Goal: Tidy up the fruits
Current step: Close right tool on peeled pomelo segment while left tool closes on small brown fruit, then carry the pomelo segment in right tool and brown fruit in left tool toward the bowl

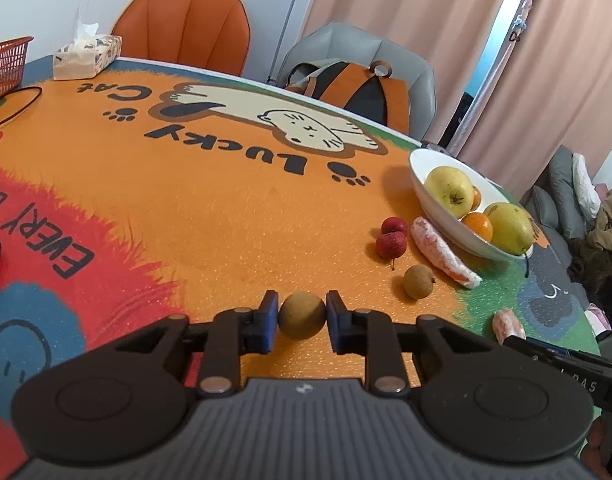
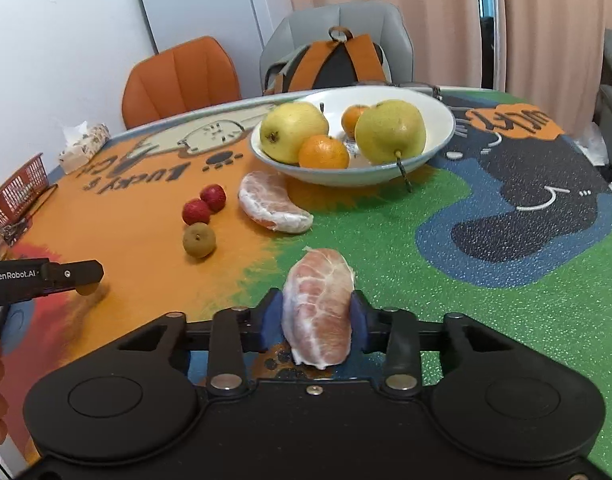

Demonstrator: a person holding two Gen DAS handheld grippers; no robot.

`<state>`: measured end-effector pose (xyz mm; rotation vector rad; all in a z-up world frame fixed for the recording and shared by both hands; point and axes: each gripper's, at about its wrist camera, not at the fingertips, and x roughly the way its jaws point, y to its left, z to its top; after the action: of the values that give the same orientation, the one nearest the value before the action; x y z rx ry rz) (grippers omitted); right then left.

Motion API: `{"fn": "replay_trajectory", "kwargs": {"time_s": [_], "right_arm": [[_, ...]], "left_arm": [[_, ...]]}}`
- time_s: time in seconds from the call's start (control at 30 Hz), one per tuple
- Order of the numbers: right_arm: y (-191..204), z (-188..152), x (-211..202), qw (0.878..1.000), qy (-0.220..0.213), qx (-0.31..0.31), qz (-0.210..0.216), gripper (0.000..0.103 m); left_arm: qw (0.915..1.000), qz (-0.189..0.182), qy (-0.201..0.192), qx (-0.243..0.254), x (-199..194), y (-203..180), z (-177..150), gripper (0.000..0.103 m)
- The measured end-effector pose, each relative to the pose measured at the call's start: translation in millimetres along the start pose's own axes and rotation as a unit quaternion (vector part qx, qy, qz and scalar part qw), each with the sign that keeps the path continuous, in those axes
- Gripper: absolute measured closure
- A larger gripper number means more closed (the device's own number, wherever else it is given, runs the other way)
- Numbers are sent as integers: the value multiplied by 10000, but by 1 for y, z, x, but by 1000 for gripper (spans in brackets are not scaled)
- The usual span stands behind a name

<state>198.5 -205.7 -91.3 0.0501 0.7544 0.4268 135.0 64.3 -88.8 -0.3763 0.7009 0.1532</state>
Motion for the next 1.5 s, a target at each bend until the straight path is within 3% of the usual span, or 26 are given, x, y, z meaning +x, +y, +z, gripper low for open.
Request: {"fn": "replay_trajectory", "kwargs": {"time_s": [0.13,0.43,0.57,0.83,0.93,1.0,1.1,1.5], "right_arm": [[0,4,-7,10000,-48,33,44,76],[3,-1,-12,10000,-15,75,7,76],[2,-2,-8,9999,88,85,-2,70],[6,-6,2,9998,172,-47,-26,43],[9,-7,3,9997,163,-149,-51,40],[10,-7,4,9997,154,-203,-45,43],[8,-6,3,9997,116,-196,-67,62],[8,-1,-9,9999,-24,-137,32,63]], "left_arm": [[9999,-108,-51,-72,-9,4,1,79],[9992,-288,-78,-264,-23,20,4,79],[9988,-314,-84,-353,-25,24,7,79],[9992,-185,-78,-340,-28,23,8,79],[9994,-167,-79,-299,-28,20,7,79],[9995,-147,-71,-286,-27,20,7,79],[9995,-125,-63,-277,-27,18,6,79],[9994,-214,-112,-228,-30,14,7,79]]}}
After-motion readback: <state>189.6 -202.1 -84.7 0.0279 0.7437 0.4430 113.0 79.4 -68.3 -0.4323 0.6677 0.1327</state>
